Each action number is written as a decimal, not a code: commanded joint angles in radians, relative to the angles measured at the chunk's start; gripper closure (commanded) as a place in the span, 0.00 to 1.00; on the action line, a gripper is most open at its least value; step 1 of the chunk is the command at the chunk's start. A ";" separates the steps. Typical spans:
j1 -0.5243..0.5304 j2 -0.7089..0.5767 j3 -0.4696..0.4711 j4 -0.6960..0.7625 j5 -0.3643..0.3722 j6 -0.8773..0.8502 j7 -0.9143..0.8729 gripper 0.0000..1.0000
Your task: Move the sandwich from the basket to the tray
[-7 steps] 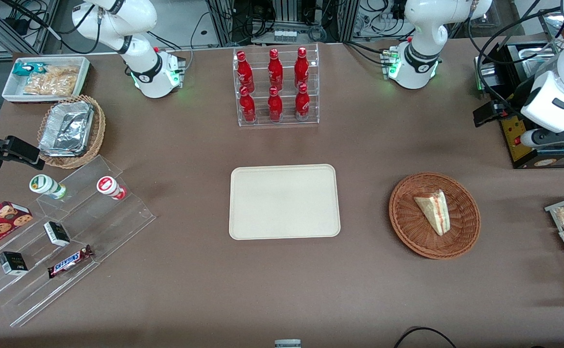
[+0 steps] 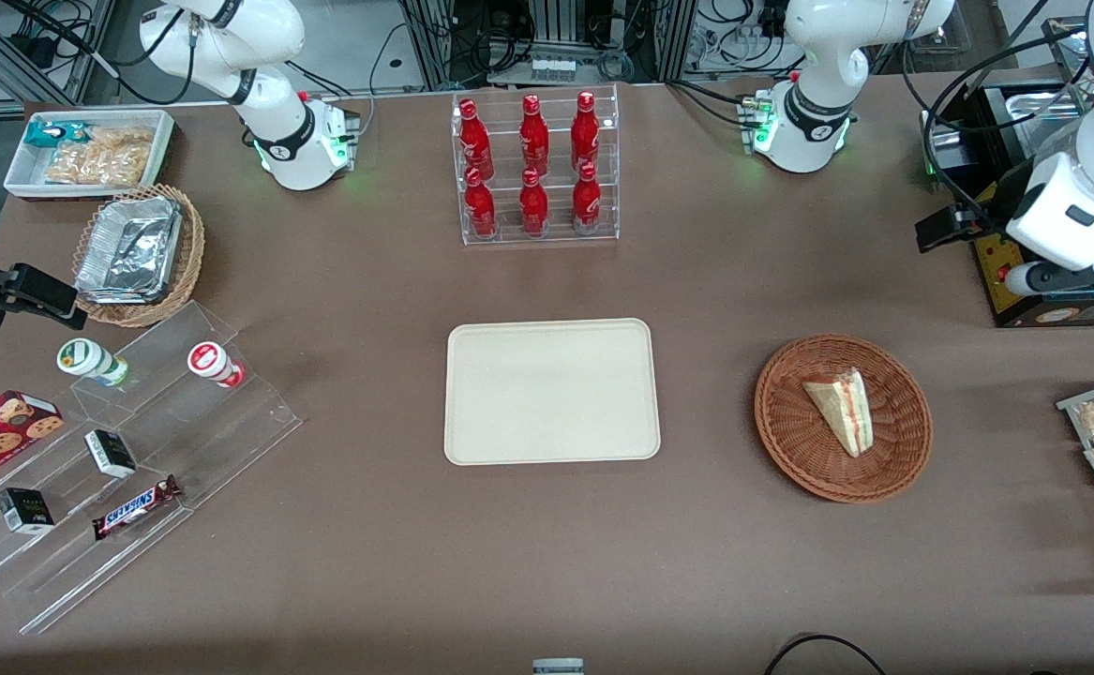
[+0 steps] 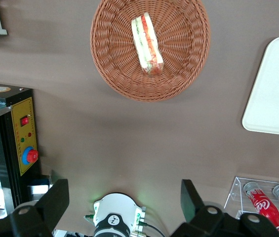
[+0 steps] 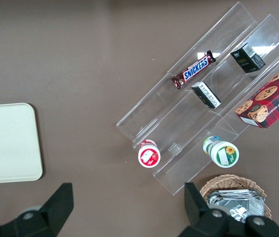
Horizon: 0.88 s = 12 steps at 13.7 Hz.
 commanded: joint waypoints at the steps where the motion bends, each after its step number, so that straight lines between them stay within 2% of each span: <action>1: 0.007 0.101 -0.003 0.046 0.014 -0.015 -0.004 0.00; 4: 0.007 0.196 0.016 0.030 0.019 0.020 -0.059 0.00; 7: -0.002 0.281 0.016 -0.046 0.021 0.198 -0.223 0.00; 12: -0.002 0.305 0.016 -0.282 0.017 0.552 -0.303 0.00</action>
